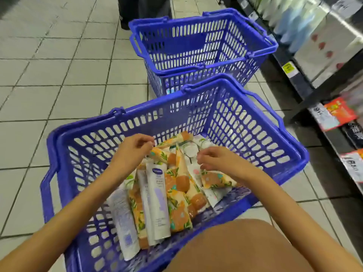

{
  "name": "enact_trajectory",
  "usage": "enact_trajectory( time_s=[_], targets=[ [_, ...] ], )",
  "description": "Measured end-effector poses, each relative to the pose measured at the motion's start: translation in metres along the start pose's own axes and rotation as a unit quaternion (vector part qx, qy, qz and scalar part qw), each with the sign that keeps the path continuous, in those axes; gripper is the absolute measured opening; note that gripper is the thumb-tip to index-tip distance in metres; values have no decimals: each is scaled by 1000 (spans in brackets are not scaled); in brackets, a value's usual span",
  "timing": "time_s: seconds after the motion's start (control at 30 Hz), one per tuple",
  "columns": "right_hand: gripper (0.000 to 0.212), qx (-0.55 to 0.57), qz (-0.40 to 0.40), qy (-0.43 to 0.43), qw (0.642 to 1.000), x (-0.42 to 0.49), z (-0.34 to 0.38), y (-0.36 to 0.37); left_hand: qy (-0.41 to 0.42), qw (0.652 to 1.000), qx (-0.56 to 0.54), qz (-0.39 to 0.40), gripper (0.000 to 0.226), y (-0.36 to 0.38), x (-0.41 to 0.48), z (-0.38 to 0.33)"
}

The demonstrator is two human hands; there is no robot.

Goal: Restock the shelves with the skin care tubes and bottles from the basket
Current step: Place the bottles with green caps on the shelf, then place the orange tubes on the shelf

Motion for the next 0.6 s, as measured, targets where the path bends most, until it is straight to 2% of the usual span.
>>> enact_trajectory(
  time_s=[0.07,0.13,0.2,0.27,0.33,0.43,0.5,0.6],
  targets=[
    [30,-70,43,71,994,25,-1,17,-33,998,-23,44,17,4,8,14],
    [44,-153,39,94,983,44,-5,35,-72,995,-44,55,14,11,15,24],
    [43,-199,17,84,976,57,-13,49,-122,986,-84,72,13,16,22,32],
    [33,-182,-1,100,978,61,-20,51,-182,964,-153,122,13,22,27,33],
    [25,-86,-37,150,984,59,-26,44,-235,945,-178,144,16,28,34,30],
    [12,168,-69,199,963,54,-27,30,-265,952,-117,103,16,41,47,24],
    [9,318,-44,188,928,49,-21,24,-260,955,-110,90,20,52,55,18],
    [14,391,7,143,909,39,-13,19,-270,952,-99,100,31,62,62,8]
  ],
)
Point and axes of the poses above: each hand's wrist, its own x-axis towards the middle knuckle, its own y-axis out of the palm, z = x × y, the point moved 1 cm from there along x, towards the middle knuckle, and after that the axes turned 14 degrees about x, right-handed, at the moved point
